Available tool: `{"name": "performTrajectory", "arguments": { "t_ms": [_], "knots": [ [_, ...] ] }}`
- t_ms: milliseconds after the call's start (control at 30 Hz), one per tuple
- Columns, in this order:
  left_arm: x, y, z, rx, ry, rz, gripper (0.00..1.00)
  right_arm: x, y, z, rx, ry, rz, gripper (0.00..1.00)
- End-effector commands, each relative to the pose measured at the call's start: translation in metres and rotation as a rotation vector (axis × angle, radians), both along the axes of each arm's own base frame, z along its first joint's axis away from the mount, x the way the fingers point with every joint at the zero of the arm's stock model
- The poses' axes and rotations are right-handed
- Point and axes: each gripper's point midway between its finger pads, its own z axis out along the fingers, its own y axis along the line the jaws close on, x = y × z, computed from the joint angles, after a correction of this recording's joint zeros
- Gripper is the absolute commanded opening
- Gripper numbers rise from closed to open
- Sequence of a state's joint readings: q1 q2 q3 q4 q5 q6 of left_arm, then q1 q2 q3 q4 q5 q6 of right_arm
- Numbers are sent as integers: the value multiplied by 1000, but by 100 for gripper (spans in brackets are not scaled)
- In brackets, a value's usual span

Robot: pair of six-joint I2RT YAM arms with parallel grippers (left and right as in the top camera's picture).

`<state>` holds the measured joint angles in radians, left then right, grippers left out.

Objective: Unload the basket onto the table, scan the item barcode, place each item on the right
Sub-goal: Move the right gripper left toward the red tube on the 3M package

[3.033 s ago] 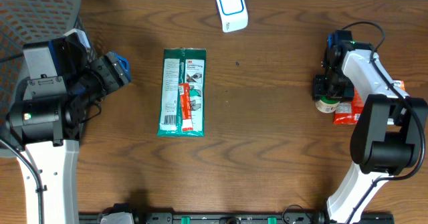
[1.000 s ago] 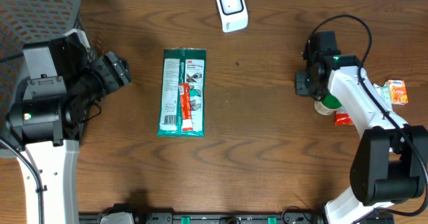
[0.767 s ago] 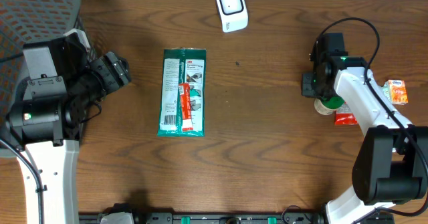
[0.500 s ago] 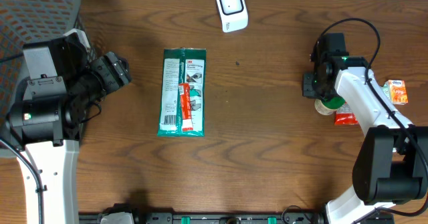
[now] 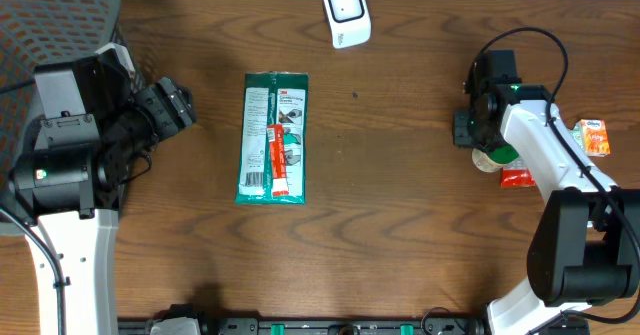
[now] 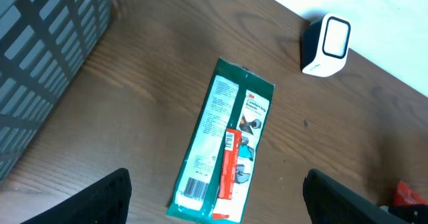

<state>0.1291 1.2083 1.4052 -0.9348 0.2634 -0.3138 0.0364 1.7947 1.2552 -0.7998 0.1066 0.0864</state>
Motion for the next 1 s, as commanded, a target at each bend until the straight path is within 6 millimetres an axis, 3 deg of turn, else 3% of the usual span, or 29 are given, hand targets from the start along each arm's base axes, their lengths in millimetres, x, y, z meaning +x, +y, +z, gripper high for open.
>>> {"name": "performTrajectory", "arguments": {
  "t_ms": [0,133,300,600,833,967],
  "knots": [
    [0,1,2,2,-5,-2,82,-1,3,-5,30,9,7,39],
    [0,1,2,2,-5,-2,82,2,13,-4,83,-4,21,52],
    [0,1,2,2,-5,-2,82,10,40,-1,231,-37,62,99],
    [0,1,2,2,-5,-2,83,15,102,22,583,-80,176,99],
    [0,1,2,2,-5,-2,82,14,124,27,636,-71,166,98],
    [0,1,2,2,-5,-2,82,11,145,28,644,-64,188,87]
  ]
}}
